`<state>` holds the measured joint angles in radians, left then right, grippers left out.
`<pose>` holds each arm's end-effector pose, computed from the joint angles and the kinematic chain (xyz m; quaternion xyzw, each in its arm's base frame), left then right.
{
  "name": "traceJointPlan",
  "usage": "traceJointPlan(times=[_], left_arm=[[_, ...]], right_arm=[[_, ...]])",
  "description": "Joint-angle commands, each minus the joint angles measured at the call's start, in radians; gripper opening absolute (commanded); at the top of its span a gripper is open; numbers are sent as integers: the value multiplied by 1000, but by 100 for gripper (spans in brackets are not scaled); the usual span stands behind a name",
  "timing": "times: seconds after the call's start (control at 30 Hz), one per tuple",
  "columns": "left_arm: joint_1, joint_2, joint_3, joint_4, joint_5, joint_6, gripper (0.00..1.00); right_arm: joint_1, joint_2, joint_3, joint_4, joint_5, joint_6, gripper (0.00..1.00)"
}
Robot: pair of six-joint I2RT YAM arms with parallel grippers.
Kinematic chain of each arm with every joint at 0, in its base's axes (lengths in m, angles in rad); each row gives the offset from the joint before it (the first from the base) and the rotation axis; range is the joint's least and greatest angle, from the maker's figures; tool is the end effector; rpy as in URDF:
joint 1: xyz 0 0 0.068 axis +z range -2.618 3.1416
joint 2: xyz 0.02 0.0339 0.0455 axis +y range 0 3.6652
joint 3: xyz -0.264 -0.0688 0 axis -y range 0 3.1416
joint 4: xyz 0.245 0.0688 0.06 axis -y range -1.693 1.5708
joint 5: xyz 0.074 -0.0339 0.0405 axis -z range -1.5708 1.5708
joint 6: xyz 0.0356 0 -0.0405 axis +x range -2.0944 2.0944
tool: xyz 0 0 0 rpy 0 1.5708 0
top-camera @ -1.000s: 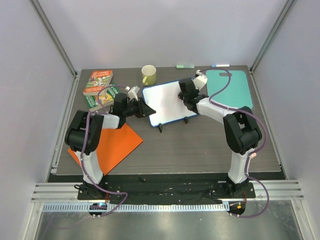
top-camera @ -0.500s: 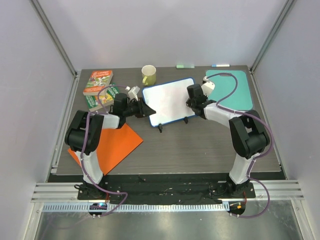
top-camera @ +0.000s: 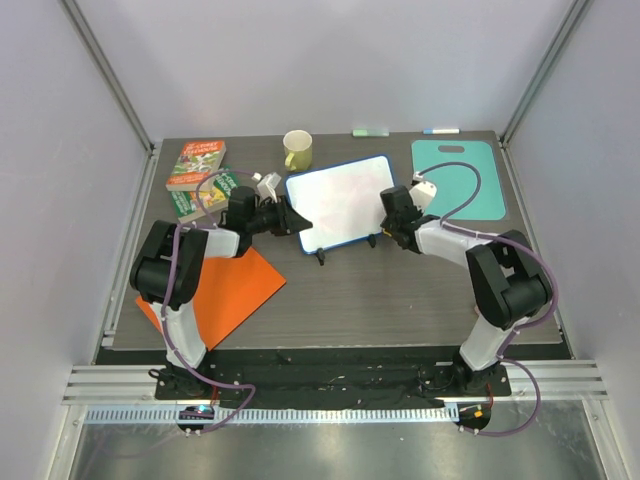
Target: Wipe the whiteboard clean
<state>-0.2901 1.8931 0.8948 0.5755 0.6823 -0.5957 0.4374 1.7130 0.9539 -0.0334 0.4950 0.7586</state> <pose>0.3572 -0.1301 0.1488 0.0591 0.8098 -0.4731 0.3419 0.3246 0.1331 0.1747 0.2352 0.8706 0.0198 0.4316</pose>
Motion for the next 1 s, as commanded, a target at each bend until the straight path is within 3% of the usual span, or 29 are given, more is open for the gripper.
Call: traceJointPlan(times=[0.0,0.3,0.63,0.8,0.97], left_arm=[[-9,26,-11,-94,-41,108,0],[-9,31,-5,-98,-35,108,0],[-11,31,-5,-100,-35,106,0],[-9,26,-11,-97,-35,108,0],[-9,24,-13,-94,-36,109,0]], right_arm=[[-55,7,104,-28,11,-62,1],[-30,80,265,95,-162,-113,1],[149,237,347,87,-132,-101,1],[124,226,298,72,-56,-58,1],[25,169,253,-8,8,-33,1]])
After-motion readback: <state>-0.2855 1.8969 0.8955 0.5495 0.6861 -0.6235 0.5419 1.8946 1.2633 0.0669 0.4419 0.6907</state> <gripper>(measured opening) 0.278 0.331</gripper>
